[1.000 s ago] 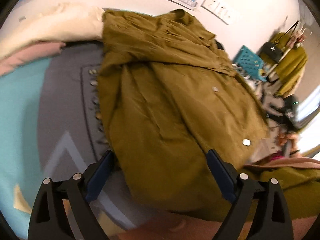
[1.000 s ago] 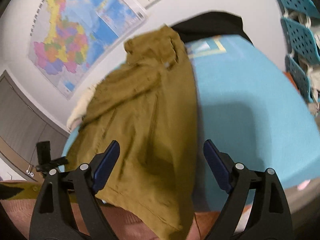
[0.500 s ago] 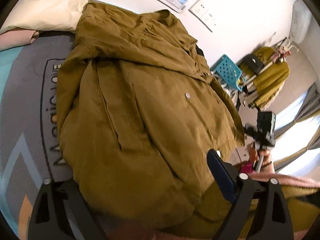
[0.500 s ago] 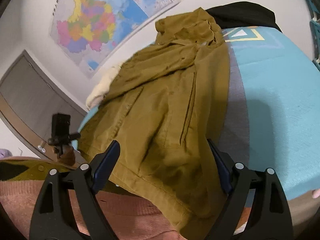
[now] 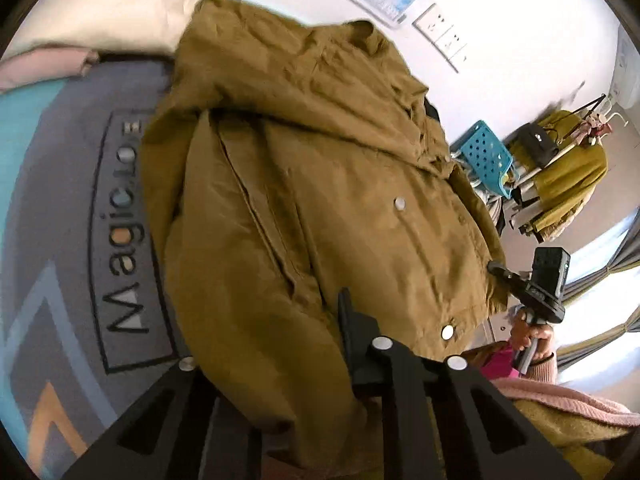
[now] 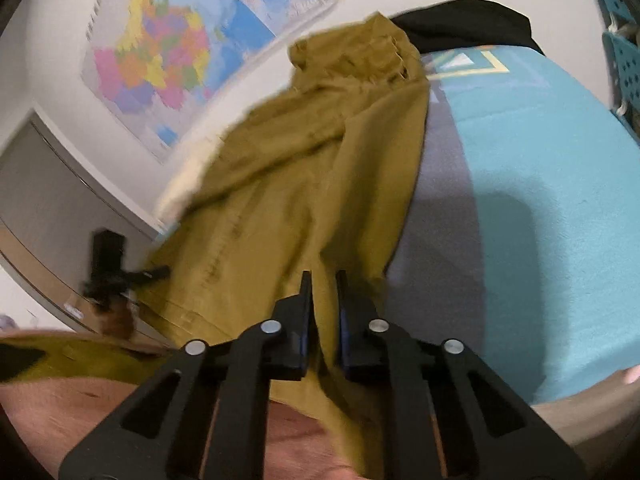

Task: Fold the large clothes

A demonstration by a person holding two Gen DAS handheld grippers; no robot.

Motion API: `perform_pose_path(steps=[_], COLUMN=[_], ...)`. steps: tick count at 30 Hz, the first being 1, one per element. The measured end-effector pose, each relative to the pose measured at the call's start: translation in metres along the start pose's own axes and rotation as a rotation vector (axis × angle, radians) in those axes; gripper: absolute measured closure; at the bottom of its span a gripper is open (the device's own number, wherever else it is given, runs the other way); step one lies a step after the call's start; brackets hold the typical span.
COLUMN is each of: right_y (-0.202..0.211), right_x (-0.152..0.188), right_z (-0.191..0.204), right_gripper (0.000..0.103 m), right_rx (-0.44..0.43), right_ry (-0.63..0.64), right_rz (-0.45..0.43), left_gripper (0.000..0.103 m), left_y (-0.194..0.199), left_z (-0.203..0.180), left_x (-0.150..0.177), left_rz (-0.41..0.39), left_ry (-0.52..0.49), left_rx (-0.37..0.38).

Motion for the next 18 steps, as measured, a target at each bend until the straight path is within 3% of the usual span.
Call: perform_pose_path(steps=[5, 7, 10, 12, 14, 15, 18], right_y=[0.053, 0.074, 0.071, 0.054, 0.032, 0.022, 0.003], right_x=[-0.002, 0.002, 0.006, 0.010, 0.018, 0.023, 0.038], right_z=[0.039, 0.058, 0.052, 0.037, 0.018, 0.009, -0.008], right_gripper=[0.100, 0.100, 0.099, 0.090, 0.066, 0.063, 0.055], right_rx=[-0.146, -0.158, -0.179, -0.156, -0.176, -0.145, -0.171], right_ry=[0.067, 0.135, 0.116, 0.073, 0.006, -0.025, -0.094], right_rz=[-0.166, -0.213, -0.179, -0.119, -0.057, -0.034, 0.017], left_gripper=[0.094, 0.095, 0.095, 0.094, 0.094, 0.094, 0.093], left_y=[0.044, 0.064, 0.088, 0.088, 0.077, 0.068, 0.052], left_z=[0.000, 0.003, 0.005, 0.010, 0.015, 0.018, 0.028], left_x=[-0.002, -0.002, 0.004, 0.005, 0.005, 0.006, 0.008], left_rz=[-0.076, -0.105, -0.152, -0.139, -0.095, -0.067, -0.026], left_ry=[0.005, 0.013, -0.008, -0.007, -0.005, -0.007, 0.007], left_rx=[0.054, 0.082, 0.034, 0.014, -0.003, -0.025, -0.029])
Point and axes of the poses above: each gripper's, at about its wrist camera, not at the fingertips, and y roughly against the way its jaws point, z to its left, x to its underside, the point moved 2 cm from there along -y, roughly the way its jaws point, and after that the axes turned 13 degrees about z, right-handed, at the moved point
